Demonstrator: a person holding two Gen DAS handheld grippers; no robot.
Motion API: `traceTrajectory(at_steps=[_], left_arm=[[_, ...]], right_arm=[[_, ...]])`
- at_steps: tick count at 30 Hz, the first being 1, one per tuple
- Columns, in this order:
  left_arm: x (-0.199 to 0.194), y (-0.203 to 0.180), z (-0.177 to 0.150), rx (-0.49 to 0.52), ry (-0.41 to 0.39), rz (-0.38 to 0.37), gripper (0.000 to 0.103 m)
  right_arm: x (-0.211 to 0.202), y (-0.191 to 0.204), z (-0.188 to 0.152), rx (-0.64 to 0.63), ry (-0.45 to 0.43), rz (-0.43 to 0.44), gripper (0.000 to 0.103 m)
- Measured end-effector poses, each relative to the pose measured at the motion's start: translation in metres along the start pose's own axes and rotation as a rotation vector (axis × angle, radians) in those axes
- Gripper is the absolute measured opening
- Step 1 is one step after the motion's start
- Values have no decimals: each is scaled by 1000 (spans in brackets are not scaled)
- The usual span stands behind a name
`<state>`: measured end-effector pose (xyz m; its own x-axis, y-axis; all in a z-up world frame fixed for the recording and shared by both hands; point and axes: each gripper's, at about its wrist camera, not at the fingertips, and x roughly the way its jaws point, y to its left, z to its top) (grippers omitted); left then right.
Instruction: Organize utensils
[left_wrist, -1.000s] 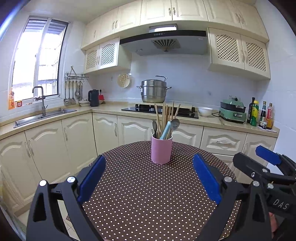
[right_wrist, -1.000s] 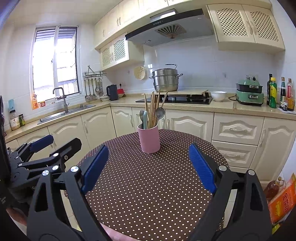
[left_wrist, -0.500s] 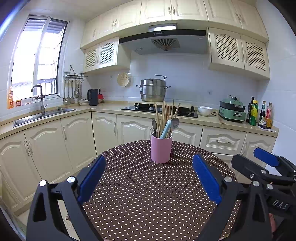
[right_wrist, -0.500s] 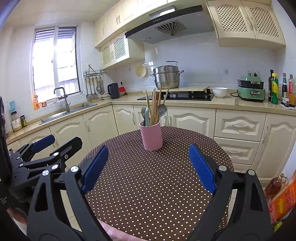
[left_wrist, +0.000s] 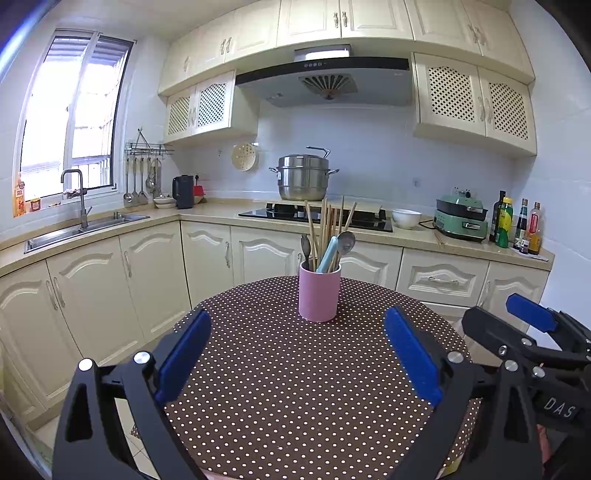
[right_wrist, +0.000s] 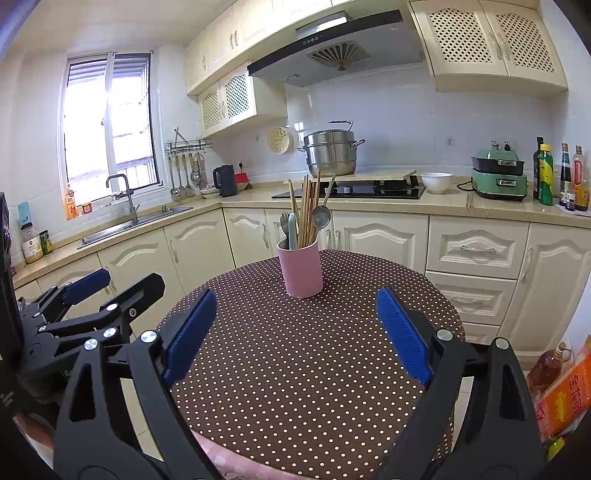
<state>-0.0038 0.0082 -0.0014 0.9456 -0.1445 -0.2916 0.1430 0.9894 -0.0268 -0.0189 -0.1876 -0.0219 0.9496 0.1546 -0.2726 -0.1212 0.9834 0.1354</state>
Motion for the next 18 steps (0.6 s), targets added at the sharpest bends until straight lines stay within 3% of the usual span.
traceTrajectory(at_steps=[18], left_arm=[[5,-3,3,18,19,4,94]], right_arm=[[4,-2,1,10,21,2,87]])
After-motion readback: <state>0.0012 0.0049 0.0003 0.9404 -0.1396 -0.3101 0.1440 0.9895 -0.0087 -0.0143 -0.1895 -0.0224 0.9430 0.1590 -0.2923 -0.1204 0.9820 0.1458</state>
